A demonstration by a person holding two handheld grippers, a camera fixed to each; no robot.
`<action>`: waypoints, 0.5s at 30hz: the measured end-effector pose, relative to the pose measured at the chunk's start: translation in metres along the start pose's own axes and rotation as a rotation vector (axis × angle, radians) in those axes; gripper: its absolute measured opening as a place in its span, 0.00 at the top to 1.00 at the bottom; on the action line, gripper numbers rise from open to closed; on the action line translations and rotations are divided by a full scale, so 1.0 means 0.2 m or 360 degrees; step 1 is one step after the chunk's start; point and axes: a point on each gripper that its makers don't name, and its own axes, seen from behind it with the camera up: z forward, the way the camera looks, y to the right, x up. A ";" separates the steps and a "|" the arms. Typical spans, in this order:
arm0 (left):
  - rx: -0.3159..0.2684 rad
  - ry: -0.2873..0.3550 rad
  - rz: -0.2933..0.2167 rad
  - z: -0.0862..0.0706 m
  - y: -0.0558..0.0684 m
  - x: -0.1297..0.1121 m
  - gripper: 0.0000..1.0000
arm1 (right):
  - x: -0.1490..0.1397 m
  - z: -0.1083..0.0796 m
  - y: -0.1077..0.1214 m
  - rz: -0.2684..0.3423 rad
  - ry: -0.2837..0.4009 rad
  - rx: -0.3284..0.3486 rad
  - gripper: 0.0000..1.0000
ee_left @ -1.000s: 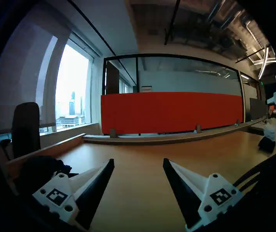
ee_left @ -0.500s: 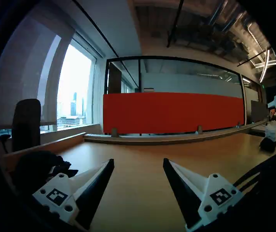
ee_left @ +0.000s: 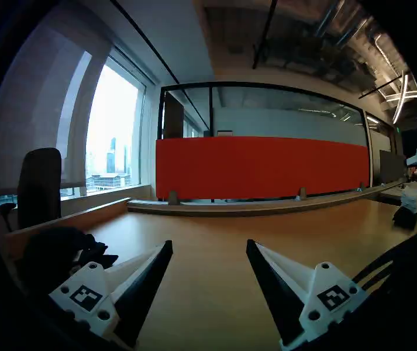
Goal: Fold towel
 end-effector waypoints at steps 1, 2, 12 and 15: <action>0.0000 0.0000 0.0000 0.00 0.00 0.00 0.06 | 0.00 0.00 0.00 -0.0001 0.0001 0.0001 0.00; 0.0000 0.0000 0.0000 0.00 0.00 0.00 0.06 | 0.00 0.00 0.00 -0.0002 0.0003 0.0002 0.00; -0.0001 -0.0002 -0.0001 0.00 0.00 0.00 0.06 | 0.05 0.00 0.02 -0.0030 0.0040 0.0002 0.00; -0.0001 -0.0003 0.0000 0.00 0.00 -0.01 0.06 | 0.06 0.01 0.02 -0.0036 0.0058 -0.0005 0.00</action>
